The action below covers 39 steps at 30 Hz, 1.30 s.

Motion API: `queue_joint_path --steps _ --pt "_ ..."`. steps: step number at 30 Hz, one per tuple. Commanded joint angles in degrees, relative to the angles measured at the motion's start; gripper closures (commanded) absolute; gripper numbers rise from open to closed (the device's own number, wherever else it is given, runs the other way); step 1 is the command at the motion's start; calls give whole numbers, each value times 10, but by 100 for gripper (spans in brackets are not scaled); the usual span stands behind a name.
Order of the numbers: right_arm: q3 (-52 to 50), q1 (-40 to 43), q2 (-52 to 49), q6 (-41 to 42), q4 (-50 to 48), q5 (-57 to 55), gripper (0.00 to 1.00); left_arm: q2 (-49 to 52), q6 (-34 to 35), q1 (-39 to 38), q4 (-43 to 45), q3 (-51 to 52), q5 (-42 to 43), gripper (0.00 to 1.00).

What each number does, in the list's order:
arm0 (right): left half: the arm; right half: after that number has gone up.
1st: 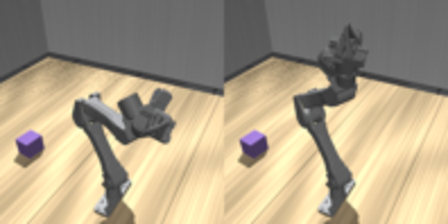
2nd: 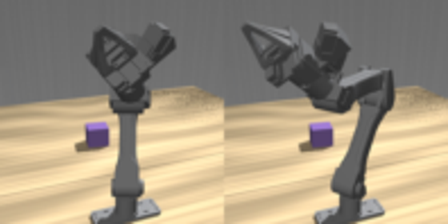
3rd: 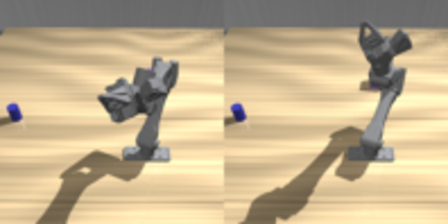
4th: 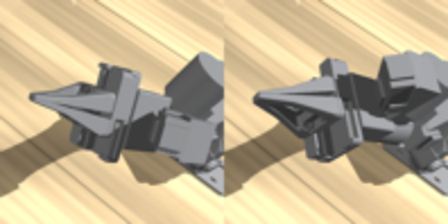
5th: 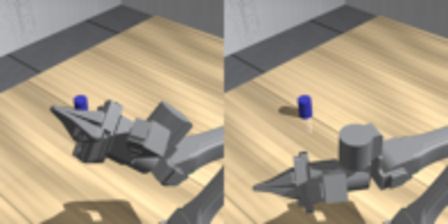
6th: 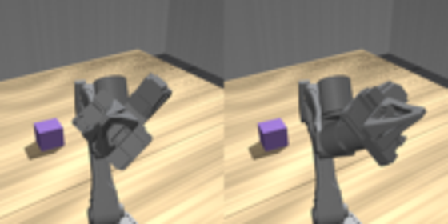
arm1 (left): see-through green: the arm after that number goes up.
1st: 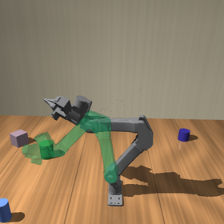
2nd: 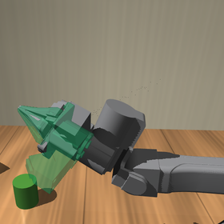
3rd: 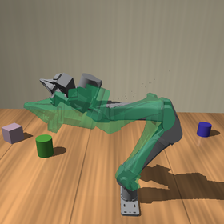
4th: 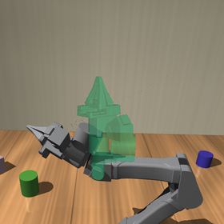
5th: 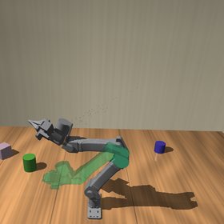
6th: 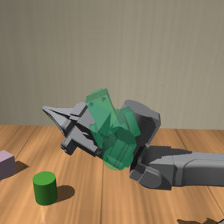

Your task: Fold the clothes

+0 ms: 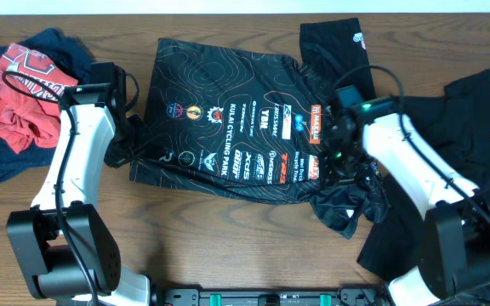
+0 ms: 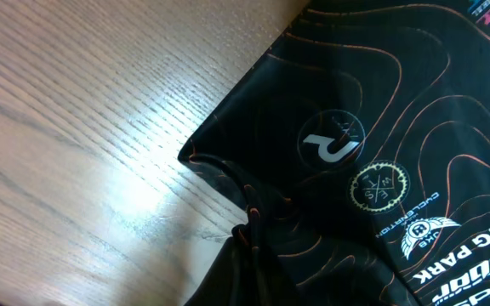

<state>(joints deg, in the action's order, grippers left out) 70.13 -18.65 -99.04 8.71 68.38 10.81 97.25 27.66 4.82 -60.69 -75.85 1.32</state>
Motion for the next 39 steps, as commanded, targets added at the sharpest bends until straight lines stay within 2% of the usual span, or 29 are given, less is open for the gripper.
queue_joint_path --steps 1,5,9,16,21,27,30,35,39 --pt "7 -47 61 7 9 14 56 -6 7 3 2 0 -4 94" --pt "-1 -74 118 57 37 -3 50 -6 7 3 1 0 -4 94" --pt "-40 -76 151 65 60 -1 42 -6 7 3 2 0 -4 94" --pt "-185 -77 158 76 0 56 43 -6 7 3 2 0 -4 94" --pt "-251 -76 158 81 -35 82 44 -6 7 3 2 0 -4 94" --pt "-268 -75 158 88 -41 79 40 -6 7 3 2 0 -4 94" --pt "-268 -65 158 132 -41 47 37 -6 7 3 2 0 -4 94" --pt "-268 -10 158 129 -35 36 32 -6 7 3 2 0 -4 94" --pt "-268 37 158 112 -26 60 34 -6 7 3 2 0 -4 94"
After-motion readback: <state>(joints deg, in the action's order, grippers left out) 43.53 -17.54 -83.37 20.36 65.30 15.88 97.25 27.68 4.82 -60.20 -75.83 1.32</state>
